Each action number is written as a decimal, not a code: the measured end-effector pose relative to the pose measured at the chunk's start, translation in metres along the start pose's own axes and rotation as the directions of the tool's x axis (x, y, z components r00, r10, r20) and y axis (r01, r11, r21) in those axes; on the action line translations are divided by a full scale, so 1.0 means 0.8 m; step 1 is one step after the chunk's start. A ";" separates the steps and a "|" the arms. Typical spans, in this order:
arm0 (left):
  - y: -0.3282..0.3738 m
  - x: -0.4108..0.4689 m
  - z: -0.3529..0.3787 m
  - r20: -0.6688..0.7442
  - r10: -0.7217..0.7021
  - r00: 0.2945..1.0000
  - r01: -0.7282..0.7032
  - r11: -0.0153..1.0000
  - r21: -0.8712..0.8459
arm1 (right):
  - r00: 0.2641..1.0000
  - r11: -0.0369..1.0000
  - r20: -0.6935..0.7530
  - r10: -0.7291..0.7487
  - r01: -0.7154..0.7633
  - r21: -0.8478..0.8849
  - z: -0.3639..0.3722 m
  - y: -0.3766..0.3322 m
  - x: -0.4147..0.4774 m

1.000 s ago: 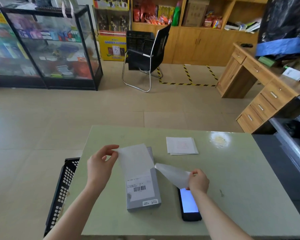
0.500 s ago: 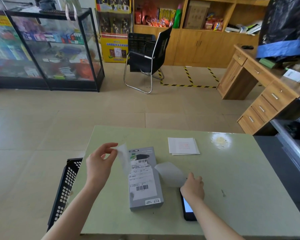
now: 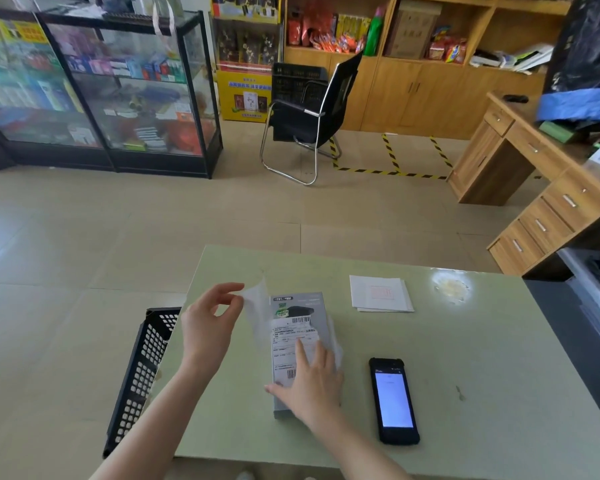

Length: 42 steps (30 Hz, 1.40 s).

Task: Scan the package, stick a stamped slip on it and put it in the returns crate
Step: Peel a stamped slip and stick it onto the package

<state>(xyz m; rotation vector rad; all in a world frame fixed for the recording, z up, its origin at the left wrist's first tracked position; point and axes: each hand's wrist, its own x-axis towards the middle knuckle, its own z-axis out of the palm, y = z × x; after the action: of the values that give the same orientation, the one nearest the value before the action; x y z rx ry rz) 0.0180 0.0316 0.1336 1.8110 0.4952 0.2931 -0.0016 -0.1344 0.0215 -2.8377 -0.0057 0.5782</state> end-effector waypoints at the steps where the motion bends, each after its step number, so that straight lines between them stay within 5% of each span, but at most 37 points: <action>1: -0.001 0.001 -0.002 -0.005 0.000 1.000 0.000 1.000 -0.002 | 0.999 0.999 0.030 0.025 -0.025 -0.022 0.007 -0.004 0.000; 8: -0.015 0.010 -0.017 -0.005 0.005 1.000 -0.005 1.000 0.013 | 0.997 0.997 -0.015 0.073 -0.073 0.007 0.021 -0.012 0.005; 12: -0.016 0.021 -0.024 -0.023 0.015 1.000 -0.015 1.000 0.027 | 0.997 0.943 -0.059 0.041 -0.019 0.332 0.003 0.012 0.010; 16: -0.014 0.024 -0.022 -0.027 0.029 0.999 -0.028 0.999 0.027 | 0.996 0.695 -0.059 -0.062 0.085 0.714 -0.019 0.039 0.009; 23: -0.018 0.027 -0.014 -0.008 0.045 0.999 -0.045 0.999 0.024 | 0.972 0.908 -0.232 0.032 0.069 0.413 -0.026 0.044 0.001; 30: -0.027 0.033 -0.014 -0.011 0.046 0.999 -0.045 0.999 0.029 | 0.967 0.938 -0.073 0.243 -0.216 0.270 -0.023 -0.041 0.017; 34: -0.035 0.032 -0.022 -0.033 0.015 0.999 -0.014 0.999 0.038 | 0.968 0.914 -0.057 0.243 -0.209 0.348 -0.012 -0.049 0.022; 37: -0.038 0.032 -0.024 -0.043 0.001 0.999 0.001 0.999 0.041 | 0.993 0.902 -0.055 0.103 -0.070 0.425 -0.010 -0.031 0.023; 42: -0.036 0.034 -0.018 -0.039 0.007 0.999 -0.004 0.998 0.062 | 0.998 0.764 0.046 -0.031 -0.007 0.645 -0.005 0.004 0.013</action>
<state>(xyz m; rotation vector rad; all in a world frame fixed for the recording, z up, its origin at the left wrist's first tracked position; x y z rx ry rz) 0.0299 0.0632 0.1088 1.8701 0.5320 0.3207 0.0094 -0.1382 0.0202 -2.1394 0.1402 0.5246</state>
